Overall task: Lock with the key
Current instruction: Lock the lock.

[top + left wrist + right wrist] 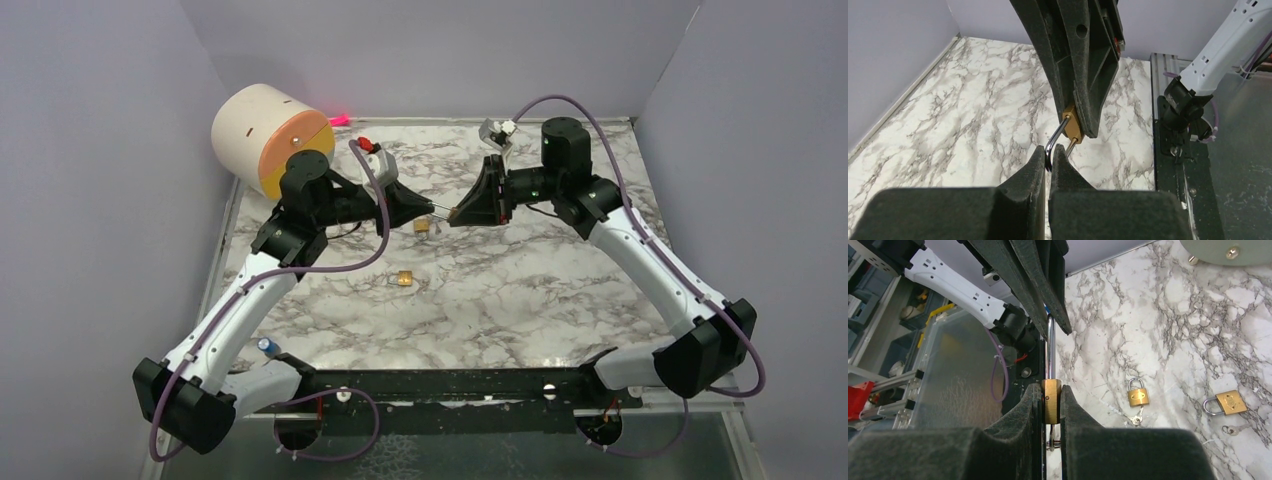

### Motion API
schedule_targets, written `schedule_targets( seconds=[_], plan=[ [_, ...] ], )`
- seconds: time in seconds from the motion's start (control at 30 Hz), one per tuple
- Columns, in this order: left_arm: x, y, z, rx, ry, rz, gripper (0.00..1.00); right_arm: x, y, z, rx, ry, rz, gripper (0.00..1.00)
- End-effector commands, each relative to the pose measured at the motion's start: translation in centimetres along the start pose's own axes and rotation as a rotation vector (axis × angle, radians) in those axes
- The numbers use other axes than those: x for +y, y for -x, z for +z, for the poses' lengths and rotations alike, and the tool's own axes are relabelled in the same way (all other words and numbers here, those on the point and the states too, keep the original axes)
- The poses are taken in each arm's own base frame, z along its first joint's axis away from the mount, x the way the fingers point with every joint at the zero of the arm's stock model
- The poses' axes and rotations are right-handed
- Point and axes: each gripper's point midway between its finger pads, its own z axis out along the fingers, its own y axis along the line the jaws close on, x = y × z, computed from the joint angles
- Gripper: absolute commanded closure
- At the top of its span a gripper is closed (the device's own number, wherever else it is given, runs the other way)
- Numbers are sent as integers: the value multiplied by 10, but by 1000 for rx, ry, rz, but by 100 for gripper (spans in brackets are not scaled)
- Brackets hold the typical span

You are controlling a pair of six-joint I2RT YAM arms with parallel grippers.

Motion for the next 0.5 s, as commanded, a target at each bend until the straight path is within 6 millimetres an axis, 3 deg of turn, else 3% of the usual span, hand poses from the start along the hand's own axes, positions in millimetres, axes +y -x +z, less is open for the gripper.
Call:
schedule_targets(
  seconds=[0.0, 0.47],
  plan=[
    [-49, -70, -1, 192, -234, -230, 100, 19, 59, -3, -108, 49, -226, 99],
    [-54, -63, 1, 159, -285, -238, 100, 3, 73, 5, -199, 20, -223, 99]
  ],
)
